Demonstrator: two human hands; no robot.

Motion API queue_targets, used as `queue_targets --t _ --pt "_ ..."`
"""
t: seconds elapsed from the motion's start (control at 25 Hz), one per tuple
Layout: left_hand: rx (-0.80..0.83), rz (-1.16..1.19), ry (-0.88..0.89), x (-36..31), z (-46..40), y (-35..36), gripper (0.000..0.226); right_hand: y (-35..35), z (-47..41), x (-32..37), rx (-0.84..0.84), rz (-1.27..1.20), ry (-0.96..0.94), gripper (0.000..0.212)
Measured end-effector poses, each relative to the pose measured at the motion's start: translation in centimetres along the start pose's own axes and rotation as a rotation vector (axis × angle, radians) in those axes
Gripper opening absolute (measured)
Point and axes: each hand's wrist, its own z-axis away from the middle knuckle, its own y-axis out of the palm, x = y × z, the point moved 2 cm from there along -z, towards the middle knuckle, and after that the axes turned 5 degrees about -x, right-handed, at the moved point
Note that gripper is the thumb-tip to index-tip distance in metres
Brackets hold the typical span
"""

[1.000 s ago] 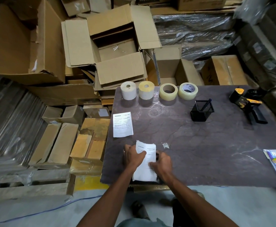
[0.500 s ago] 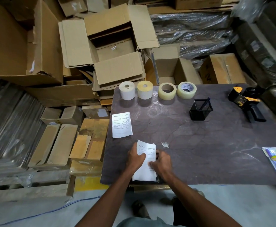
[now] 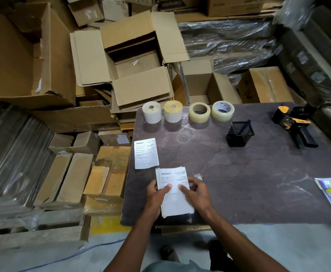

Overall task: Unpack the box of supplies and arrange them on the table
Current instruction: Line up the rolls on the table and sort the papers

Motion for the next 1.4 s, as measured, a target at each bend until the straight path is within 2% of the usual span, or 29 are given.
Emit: queue_targets --t 0.12,0.24,0.32,0.52,0.64,0.8,1.04,1.24,1.4 --pt "0.043 0.116 -0.026 -2.4 1.6 0.6 0.043 -1.4 0.4 2.6 -0.005 -0.176 -0.034 0.034" --pt "0.271 0.23 -0.111 -4.6 3.1 1.4 0.04 -2.6 0.6 5.1 0.015 -0.273 -0.08 0.03" --pt "0.338 0.306 -0.177 -5.7 4.1 1.8 0.037 -3.2 0.7 6.2 0.017 -0.308 -0.089 0.025" --pt "0.366 0.414 -0.226 -6.6 5.1 1.8 0.029 -3.7 0.8 7.4 0.035 -0.342 -0.098 0.017" --pt "0.38 0.364 -0.206 -6.6 4.5 1.4 0.03 -4.2 0.4 7.6 0.09 -0.377 -0.088 0.018" --pt "0.34 0.216 -0.128 -6.6 3.7 0.8 0.029 -5.5 -0.5 7.8 0.081 -0.423 -0.059 0.017" --pt "0.271 0.077 0.024 -6.7 3.6 0.9 0.029 -5.7 0.2 8.6 0.165 -0.312 -0.081 0.031" --pt "0.244 0.121 0.003 -6.8 3.5 0.8 0.031 -6.2 0.6 8.8 0.117 -0.311 -0.132 0.02" --pt "0.241 0.123 -0.009 -6.5 3.5 0.6 0.036 -6.6 0.5 8.9 0.113 -0.275 -0.117 0.02"
